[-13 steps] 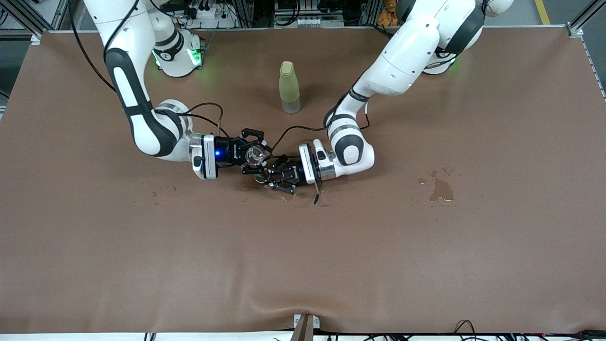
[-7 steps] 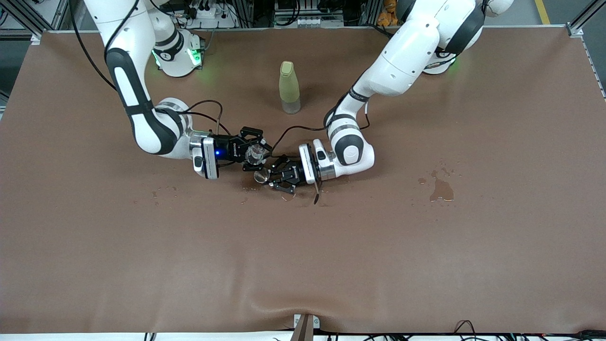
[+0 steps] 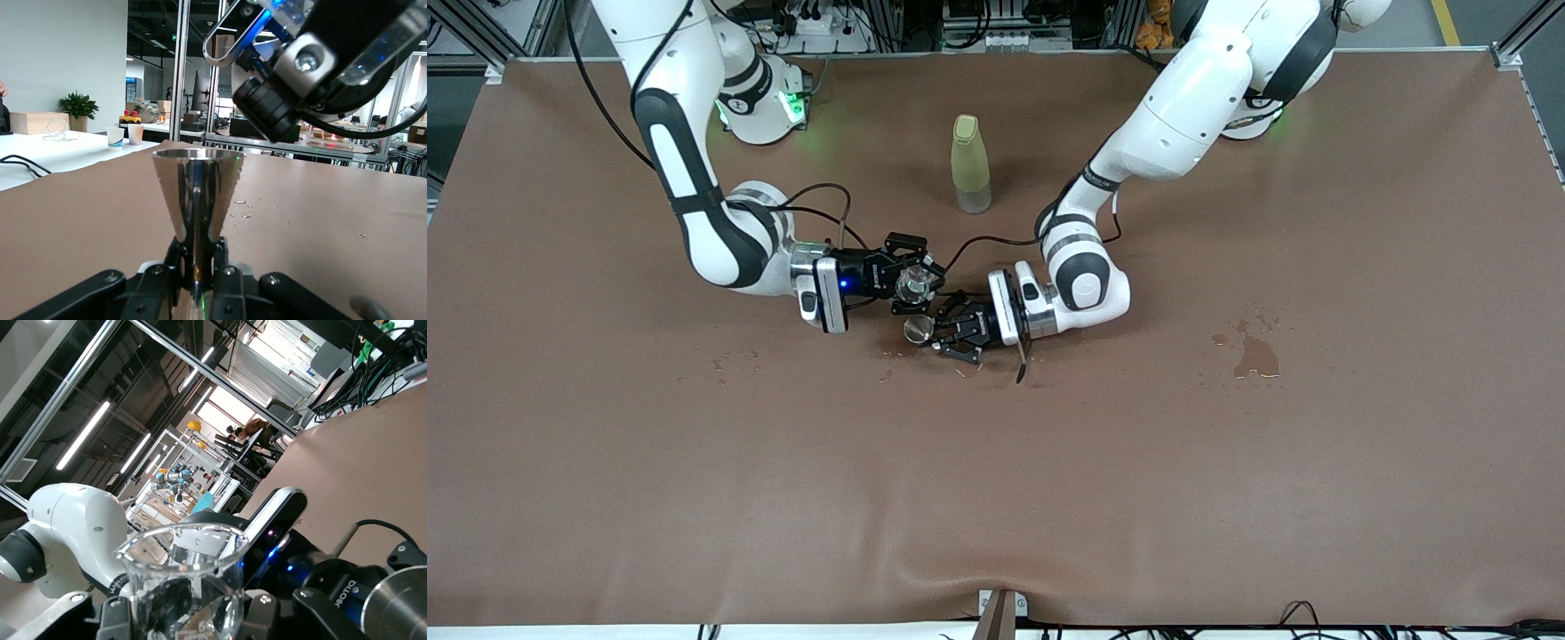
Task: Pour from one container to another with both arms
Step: 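Tilt the beaker with the right gripper to pour into the jigger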
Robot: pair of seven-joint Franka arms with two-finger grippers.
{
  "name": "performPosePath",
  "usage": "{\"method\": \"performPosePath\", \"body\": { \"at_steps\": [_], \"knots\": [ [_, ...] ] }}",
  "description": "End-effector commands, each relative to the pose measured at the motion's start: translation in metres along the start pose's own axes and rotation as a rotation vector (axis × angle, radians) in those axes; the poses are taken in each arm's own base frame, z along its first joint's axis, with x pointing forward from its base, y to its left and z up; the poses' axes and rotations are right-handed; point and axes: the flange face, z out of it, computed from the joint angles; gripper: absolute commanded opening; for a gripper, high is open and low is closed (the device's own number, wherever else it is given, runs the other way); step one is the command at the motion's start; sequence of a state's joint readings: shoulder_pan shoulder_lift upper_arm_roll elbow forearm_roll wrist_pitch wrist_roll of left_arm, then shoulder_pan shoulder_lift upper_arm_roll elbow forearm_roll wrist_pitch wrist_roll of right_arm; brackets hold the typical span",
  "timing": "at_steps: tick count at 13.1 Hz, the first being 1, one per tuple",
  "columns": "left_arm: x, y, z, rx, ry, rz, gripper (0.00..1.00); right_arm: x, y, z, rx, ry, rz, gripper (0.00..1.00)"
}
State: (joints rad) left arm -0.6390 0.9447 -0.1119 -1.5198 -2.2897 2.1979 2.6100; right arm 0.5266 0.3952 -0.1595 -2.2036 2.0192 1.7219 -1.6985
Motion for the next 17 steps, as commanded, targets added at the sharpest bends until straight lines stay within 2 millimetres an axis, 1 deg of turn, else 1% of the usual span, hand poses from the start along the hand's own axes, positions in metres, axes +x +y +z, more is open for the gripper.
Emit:
{"method": "performPosePath", "body": {
  "at_steps": [1,6,8,11,12,14,16,17],
  "knots": [
    [0.0025,-0.0020,0.0026,0.023,0.026,0.011,0.00,-0.0013,-0.0181,-0.0033,0.006,0.001,0.065,0.00],
    [0.0018,-0.0014,0.0024,0.016,0.023,0.018,0.00,0.0030,-0.0247,-0.0010,0.022,-0.002,0.163,0.00],
    [0.0056,-0.0056,-0.0003,0.015,0.022,0.045,0.00,0.0039,-0.0250,-0.0011,0.025,-0.004,0.190,0.00],
    [0.0057,-0.0058,-0.0004,0.020,0.025,0.043,0.00,0.0032,-0.0255,-0.0003,0.027,-0.009,0.250,0.00],
    [0.0055,-0.0044,-0.0002,0.018,0.023,0.045,0.00,0.0027,-0.0249,-0.0004,0.027,-0.010,0.254,0.00],
    [0.0050,-0.0004,0.0018,0.013,0.022,0.045,0.00,-0.0003,-0.0274,0.0060,0.036,-0.019,0.263,0.00],
    [0.0029,0.0014,0.0015,0.011,0.018,0.041,0.00,-0.0005,-0.0265,0.0052,0.035,-0.018,0.268,0.00],
    [0.0038,0.0009,0.0005,0.011,0.018,0.040,0.00,-0.0016,-0.0253,0.0050,0.033,-0.019,0.296,0.00]
  ]
}}
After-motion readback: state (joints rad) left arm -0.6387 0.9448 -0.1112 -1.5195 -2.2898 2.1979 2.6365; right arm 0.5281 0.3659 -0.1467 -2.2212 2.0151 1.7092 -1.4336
